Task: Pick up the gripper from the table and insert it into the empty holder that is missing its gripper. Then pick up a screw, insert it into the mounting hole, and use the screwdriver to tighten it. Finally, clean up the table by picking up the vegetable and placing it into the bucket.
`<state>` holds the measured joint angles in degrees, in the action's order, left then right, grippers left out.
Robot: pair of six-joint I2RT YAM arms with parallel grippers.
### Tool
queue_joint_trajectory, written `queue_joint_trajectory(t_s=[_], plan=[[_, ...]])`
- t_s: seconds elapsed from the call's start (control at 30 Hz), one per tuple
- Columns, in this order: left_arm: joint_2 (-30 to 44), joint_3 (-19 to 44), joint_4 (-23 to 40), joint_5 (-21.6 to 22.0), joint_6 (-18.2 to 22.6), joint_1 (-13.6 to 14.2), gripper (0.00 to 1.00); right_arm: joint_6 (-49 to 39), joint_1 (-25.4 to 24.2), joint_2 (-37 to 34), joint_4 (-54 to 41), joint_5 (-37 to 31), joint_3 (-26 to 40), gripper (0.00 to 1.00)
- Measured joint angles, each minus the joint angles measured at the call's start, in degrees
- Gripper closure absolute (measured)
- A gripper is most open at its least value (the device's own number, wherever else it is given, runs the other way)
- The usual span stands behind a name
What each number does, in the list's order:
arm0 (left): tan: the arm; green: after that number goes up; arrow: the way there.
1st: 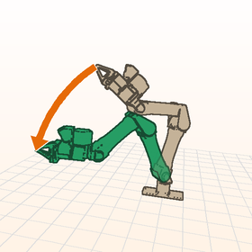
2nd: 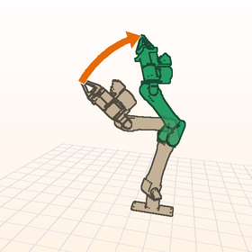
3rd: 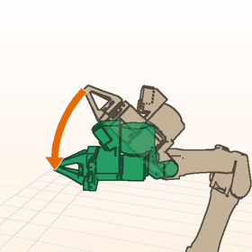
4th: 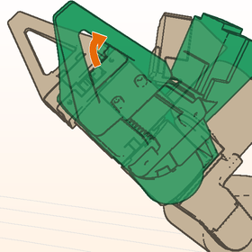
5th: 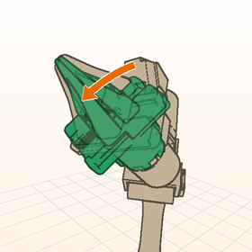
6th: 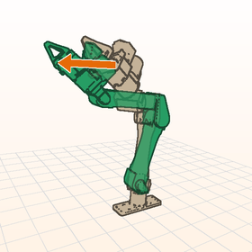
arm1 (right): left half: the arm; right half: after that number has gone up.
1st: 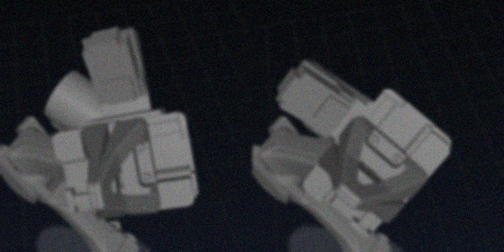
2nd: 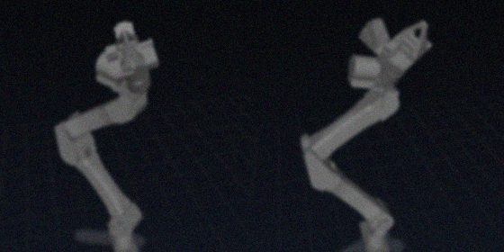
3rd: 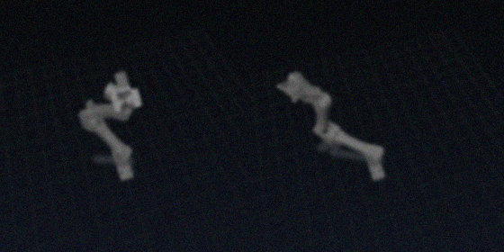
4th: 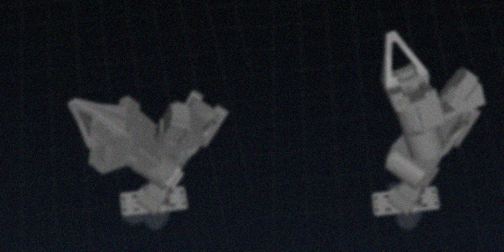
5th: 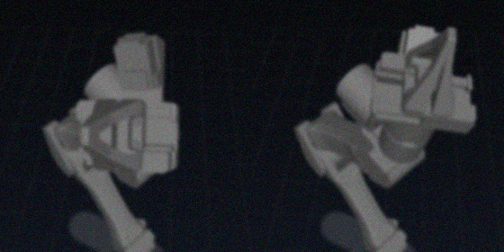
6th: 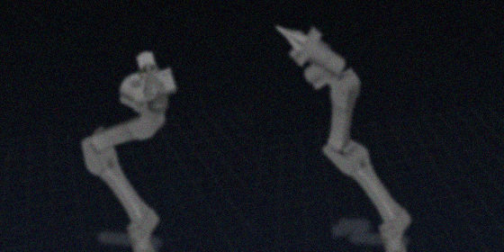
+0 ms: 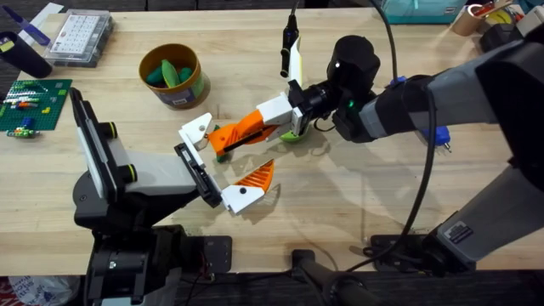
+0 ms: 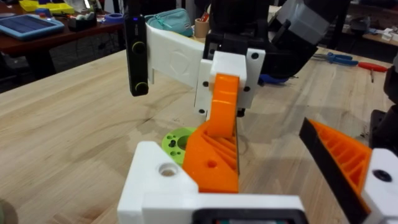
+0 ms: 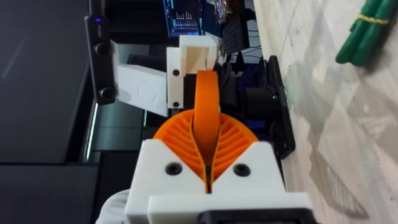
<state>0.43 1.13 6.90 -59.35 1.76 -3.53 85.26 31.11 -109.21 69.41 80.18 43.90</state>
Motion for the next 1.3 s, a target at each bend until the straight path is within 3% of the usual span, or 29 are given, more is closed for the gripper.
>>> queue_joint_trajectory(t_s=[0.4, 0.6, 0.97, 1.3], plan=[[0.0, 0.0, -0.07, 0.0, -0.04, 0.03, 0.015, -0.03, -0.04, 0.07, -0.49, 0.03, -0.09, 0.983], [-0.02, 0.0, -0.1, 0.04, 0.01, 0.03, 0.015, -0.01, -0.04, 0.07, 5.9, 0.0, -0.13, 0.983], [-0.07, 0.0, -0.11, 0.08, 0.0, 0.03, 0.015, -0.17, -0.04, 0.07, 6.41, -0.27, -0.22, 0.982], [-0.07, 0.0, -0.16, 0.59, -0.18, -0.08, 0.015, -3.39, 0.8, -0.01, -0.76, -0.88, 2.34, 0.982]])
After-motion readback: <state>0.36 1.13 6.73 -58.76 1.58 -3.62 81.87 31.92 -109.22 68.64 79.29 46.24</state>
